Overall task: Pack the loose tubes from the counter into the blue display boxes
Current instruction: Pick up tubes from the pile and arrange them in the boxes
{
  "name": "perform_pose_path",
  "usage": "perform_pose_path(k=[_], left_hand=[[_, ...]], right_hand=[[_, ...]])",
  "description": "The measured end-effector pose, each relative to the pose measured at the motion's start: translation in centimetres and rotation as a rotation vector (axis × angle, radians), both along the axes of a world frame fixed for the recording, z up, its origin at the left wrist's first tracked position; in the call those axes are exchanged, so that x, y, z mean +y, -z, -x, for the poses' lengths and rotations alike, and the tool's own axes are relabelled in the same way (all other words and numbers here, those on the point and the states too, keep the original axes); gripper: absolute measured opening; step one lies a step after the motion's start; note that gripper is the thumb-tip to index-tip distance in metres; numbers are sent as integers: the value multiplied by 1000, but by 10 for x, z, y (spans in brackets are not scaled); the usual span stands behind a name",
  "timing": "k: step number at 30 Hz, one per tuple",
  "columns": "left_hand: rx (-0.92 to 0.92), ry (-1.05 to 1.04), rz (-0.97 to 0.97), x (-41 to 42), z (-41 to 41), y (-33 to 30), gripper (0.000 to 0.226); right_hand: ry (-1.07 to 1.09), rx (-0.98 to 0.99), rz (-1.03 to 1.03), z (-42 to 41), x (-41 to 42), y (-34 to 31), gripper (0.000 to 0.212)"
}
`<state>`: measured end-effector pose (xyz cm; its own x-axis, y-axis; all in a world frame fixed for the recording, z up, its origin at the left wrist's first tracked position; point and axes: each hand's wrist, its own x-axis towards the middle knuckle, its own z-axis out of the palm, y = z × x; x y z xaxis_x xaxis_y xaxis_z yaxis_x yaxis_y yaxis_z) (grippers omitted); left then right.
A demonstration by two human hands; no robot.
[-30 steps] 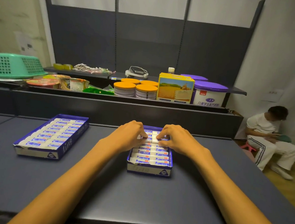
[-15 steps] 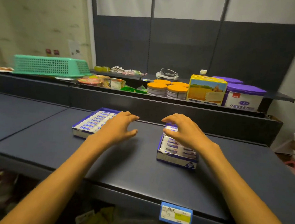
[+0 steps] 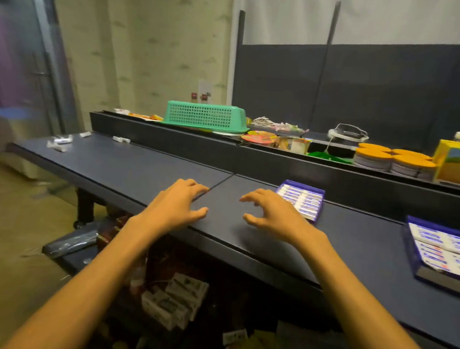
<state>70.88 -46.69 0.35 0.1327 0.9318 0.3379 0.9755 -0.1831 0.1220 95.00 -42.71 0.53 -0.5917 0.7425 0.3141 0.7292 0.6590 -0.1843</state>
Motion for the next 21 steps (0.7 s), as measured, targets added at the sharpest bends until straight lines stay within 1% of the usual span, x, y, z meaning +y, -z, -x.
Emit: perform_pose_path(k=[3,4,10,15,21], left_hand=[[27,-45,2,-13,69,4,58],[37,-46,0,-15,82,6,58],[49,-168,-1,-21,213,6,58],[52,-225,-13,-2,300,17,58],[54,-251,-27,47,399,18,58]], right_hand=[[-39,-18,-1,76,6,3,44],[-43,-25,-2,90,7,4,44],[-100,-96,-43,229,30,3,48],[-109,-115,-86,323,66,10,49],[-129,-98,-93,424,123,17,49]])
